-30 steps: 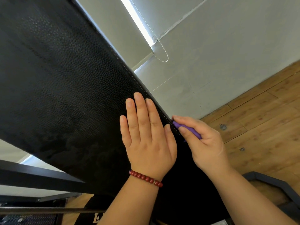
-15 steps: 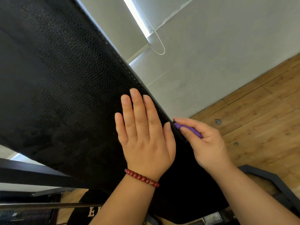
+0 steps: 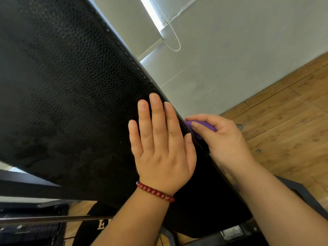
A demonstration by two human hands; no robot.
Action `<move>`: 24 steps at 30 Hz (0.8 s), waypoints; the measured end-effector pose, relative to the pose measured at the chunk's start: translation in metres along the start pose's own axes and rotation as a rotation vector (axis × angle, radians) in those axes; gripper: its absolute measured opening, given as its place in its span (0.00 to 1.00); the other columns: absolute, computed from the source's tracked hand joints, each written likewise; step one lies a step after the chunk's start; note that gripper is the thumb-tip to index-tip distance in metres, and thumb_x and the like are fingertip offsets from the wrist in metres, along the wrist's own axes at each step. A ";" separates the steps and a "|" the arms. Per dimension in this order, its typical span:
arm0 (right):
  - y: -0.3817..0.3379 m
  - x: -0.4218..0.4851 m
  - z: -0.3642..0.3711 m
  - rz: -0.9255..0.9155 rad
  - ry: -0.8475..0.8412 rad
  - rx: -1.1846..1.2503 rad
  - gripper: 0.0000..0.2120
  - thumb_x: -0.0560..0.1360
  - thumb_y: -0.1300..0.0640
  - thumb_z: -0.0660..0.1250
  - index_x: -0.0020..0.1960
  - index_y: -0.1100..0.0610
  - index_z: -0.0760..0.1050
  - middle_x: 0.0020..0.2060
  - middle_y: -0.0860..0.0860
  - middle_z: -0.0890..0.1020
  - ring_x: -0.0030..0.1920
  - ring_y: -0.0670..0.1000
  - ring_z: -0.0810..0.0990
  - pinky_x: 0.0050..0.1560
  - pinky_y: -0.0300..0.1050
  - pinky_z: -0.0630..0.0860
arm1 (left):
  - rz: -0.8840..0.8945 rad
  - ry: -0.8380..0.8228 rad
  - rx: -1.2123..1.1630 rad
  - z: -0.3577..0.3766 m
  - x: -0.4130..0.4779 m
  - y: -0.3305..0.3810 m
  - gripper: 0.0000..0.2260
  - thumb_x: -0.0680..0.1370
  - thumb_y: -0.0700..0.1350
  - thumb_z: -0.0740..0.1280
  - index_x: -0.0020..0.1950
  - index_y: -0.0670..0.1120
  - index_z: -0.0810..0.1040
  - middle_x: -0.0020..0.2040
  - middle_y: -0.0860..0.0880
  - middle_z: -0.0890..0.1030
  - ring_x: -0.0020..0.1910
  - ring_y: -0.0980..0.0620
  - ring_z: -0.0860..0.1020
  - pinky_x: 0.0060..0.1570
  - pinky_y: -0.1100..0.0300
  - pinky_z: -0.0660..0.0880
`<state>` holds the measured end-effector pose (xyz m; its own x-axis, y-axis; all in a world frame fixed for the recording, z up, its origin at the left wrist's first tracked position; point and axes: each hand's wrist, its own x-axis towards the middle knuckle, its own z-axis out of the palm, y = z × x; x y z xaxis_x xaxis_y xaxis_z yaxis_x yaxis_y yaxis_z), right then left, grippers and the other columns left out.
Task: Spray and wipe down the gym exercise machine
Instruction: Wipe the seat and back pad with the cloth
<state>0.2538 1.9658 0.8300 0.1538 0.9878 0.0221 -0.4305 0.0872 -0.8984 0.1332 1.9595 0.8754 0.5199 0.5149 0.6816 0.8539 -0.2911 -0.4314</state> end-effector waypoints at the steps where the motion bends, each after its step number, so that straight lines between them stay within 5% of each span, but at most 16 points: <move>1: -0.004 0.005 0.004 -0.011 -0.009 0.017 0.12 0.77 0.64 0.67 0.47 0.48 0.82 0.43 0.45 0.86 0.46 0.43 0.84 0.48 0.34 0.77 | 0.002 0.000 -0.002 0.000 -0.001 0.000 0.29 0.81 0.51 0.56 0.77 0.37 0.54 0.75 0.36 0.54 0.78 0.44 0.42 0.77 0.46 0.43; 10: 0.007 -0.006 -0.007 0.002 -0.011 -0.051 0.12 0.77 0.63 0.67 0.46 0.47 0.82 0.42 0.44 0.86 0.45 0.42 0.83 0.47 0.32 0.76 | 0.008 0.011 -0.009 0.000 -0.002 0.000 0.30 0.81 0.50 0.56 0.76 0.35 0.53 0.75 0.36 0.56 0.78 0.44 0.42 0.76 0.46 0.43; 15: 0.000 0.018 -0.002 0.031 -0.087 -0.122 0.09 0.77 0.59 0.69 0.46 0.47 0.84 0.43 0.48 0.86 0.48 0.50 0.84 0.54 0.46 0.78 | 0.008 -0.002 -0.003 -0.001 -0.001 0.001 0.29 0.81 0.50 0.56 0.76 0.36 0.53 0.75 0.36 0.56 0.78 0.45 0.41 0.76 0.46 0.43; 24: 0.035 -0.017 -0.025 0.076 0.001 -0.083 0.14 0.77 0.65 0.66 0.44 0.47 0.83 0.43 0.46 0.86 0.46 0.44 0.84 0.49 0.35 0.76 | 0.138 -0.095 -0.032 0.008 -0.039 0.013 0.32 0.81 0.51 0.55 0.79 0.37 0.47 0.79 0.41 0.41 0.79 0.43 0.43 0.77 0.48 0.42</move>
<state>0.2583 1.9492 0.7875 0.1246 0.9911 -0.0476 -0.3656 0.0012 -0.9308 0.1239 1.9418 0.8387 0.6288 0.5418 0.5577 0.7758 -0.3887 -0.4971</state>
